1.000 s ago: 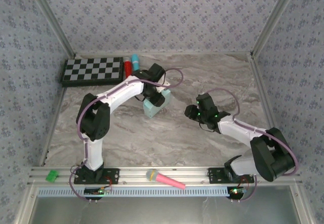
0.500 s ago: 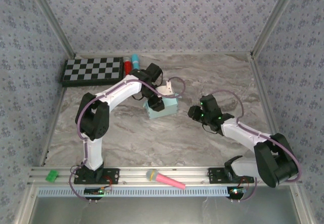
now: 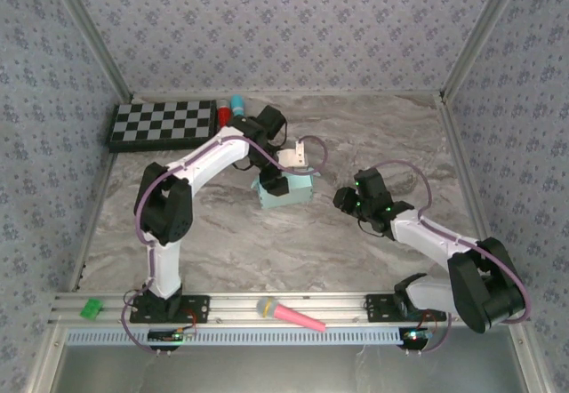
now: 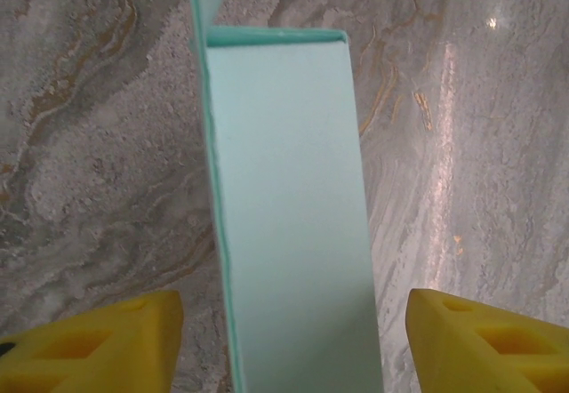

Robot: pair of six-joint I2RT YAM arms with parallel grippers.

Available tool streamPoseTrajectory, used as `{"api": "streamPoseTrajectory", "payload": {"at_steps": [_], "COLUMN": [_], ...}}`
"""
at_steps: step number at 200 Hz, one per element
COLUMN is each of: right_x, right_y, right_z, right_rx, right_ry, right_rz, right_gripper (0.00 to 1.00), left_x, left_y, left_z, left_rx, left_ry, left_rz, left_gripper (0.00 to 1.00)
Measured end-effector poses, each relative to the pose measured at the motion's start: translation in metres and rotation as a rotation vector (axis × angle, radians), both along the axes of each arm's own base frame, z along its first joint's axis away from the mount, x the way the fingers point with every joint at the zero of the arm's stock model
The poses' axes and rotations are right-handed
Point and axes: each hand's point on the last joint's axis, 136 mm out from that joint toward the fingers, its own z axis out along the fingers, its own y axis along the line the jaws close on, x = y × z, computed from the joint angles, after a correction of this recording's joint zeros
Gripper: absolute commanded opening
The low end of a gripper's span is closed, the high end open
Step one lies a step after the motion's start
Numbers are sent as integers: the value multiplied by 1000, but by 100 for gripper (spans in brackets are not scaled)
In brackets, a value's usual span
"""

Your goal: Fold the paper box

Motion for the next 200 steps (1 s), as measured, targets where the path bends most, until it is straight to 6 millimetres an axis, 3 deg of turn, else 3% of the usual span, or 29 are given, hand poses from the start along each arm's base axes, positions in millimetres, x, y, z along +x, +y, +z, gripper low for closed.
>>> {"api": "streamPoseTrajectory", "payload": {"at_steps": [84,120,154,174,200], "right_x": [1,15,33,43,57], "right_y": [-8,-5,2,5,9], "right_z": [-1,24,54,69,86], "right_rx": [-38,-76,-99,-119,-132], "right_ry": [8,-25,-72,-92,-116], "right_rz": [18,89,178,230,297], "right_gripper": [39,40,41,41,41], "left_x": [2,-1,-13,-10,2], "left_y": [3,10,32,52,83], "left_z": [11,59,108,122,123], "left_rx": [9,-59,-185,-247,-271], "left_ry": [-5,-91,-179,-195,-195], "left_rz": [46,116,269,422,676], "left_gripper": [70,73,71,70,70]}}
